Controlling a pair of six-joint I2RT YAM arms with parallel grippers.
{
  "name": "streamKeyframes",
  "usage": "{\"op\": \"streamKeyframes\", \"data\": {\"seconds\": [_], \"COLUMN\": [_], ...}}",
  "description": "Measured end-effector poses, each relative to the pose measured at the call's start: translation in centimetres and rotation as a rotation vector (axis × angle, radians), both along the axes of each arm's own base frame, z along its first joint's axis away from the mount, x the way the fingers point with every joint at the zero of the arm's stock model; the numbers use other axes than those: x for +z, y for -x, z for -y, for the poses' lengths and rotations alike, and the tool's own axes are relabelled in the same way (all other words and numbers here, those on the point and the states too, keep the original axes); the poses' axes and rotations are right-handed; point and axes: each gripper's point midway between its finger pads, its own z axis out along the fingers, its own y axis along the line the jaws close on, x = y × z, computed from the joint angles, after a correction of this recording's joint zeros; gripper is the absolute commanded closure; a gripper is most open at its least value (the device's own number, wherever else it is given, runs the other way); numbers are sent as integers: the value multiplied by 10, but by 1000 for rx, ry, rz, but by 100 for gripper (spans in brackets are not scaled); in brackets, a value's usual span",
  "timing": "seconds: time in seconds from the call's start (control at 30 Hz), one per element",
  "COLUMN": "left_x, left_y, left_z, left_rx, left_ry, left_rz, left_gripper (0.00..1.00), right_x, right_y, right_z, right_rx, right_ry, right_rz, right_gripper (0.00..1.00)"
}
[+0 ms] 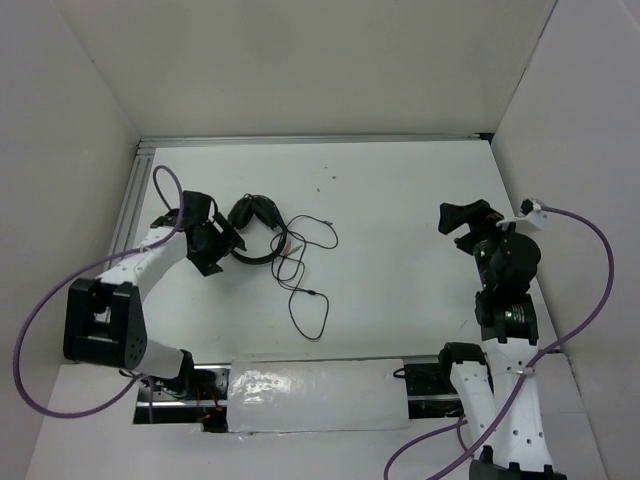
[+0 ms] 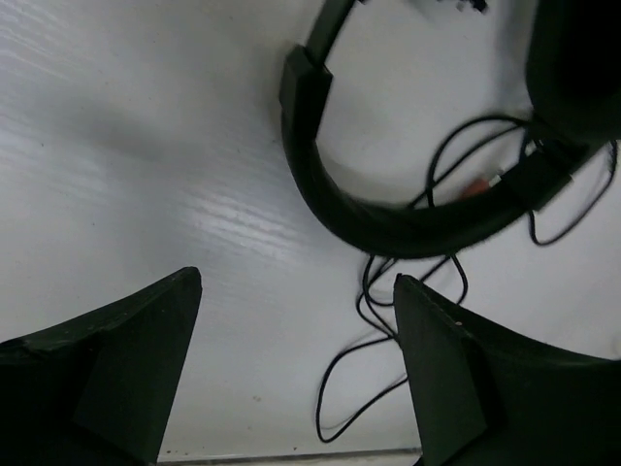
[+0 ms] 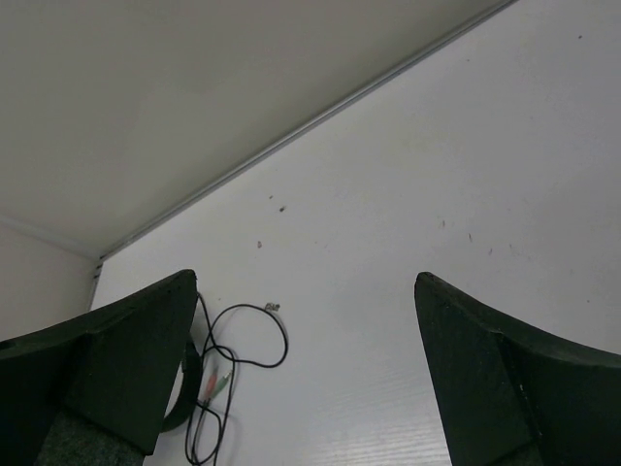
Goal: Wrap the headphones
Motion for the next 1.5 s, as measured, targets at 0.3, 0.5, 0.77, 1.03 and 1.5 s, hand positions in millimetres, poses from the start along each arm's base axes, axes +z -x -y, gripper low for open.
{"op": "streamKeyframes", "data": {"seconds": [0.3,0.5,0.77,1.03,1.5], "left_x": [-46,-59,-5,133,98], "left_y": [-48,-76,-84,-84,-55], "left_z": [-17,-20,-18,60,137], "left_rx": [102,121,41,-447,-812], "left_ry": [-29,-52,-140,-241,-369], "left_rz": [-151,-202,-87,429,403], "left_gripper": [53,100,100,100,100], "right_x": [-12,-13,-14,-23,-41], "right_y": [-11,-14,-6,8,10], "right_z": [1,-2,-53,-130,-211], "right_rx": [16,42,290,619,819], "right_ry": [42,73,172,278,367], "right_rz": [-33,-24,40,59,13], "right_gripper": [0,0,0,0,0]}}
